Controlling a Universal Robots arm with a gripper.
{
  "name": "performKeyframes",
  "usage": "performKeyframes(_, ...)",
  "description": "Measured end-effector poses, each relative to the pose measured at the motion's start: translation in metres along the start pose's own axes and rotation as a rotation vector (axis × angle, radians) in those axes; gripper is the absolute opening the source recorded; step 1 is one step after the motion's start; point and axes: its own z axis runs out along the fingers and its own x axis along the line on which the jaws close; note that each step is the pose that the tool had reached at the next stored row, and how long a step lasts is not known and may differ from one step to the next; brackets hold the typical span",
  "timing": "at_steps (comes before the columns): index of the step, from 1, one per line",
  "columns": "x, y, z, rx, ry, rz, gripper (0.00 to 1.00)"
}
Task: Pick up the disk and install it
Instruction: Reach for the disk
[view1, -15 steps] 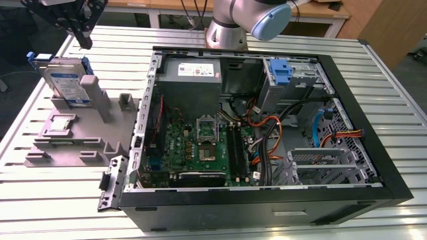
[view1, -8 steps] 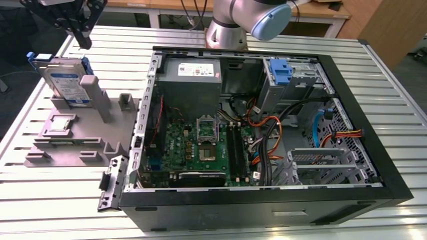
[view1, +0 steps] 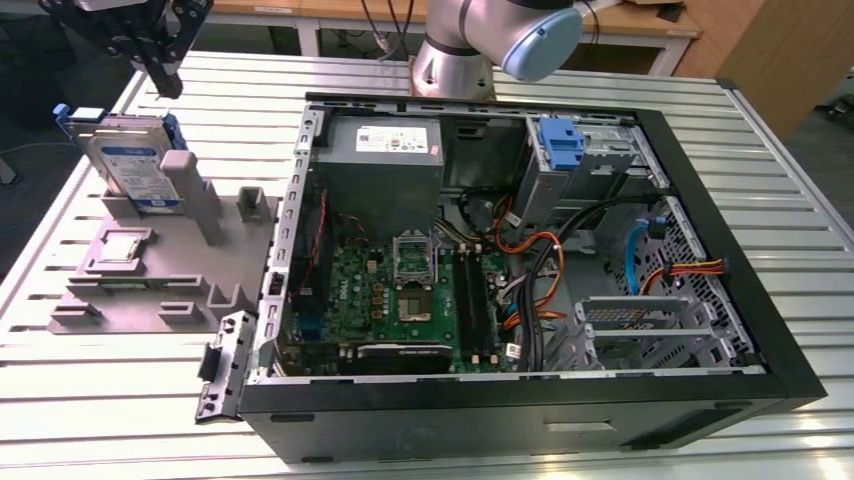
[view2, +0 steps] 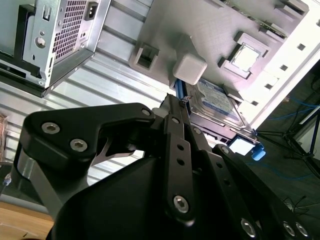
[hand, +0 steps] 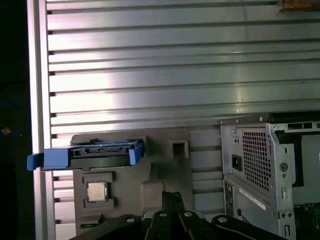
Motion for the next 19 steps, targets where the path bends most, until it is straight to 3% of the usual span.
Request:
performKeyframes(10,0.0018,-0.0001,0.0,0.0,-0.0001,0.0,0.1)
performKeyframes(19,0.0134,0.0017,0.0014,-0.0001,-0.0001,0.0,0.1)
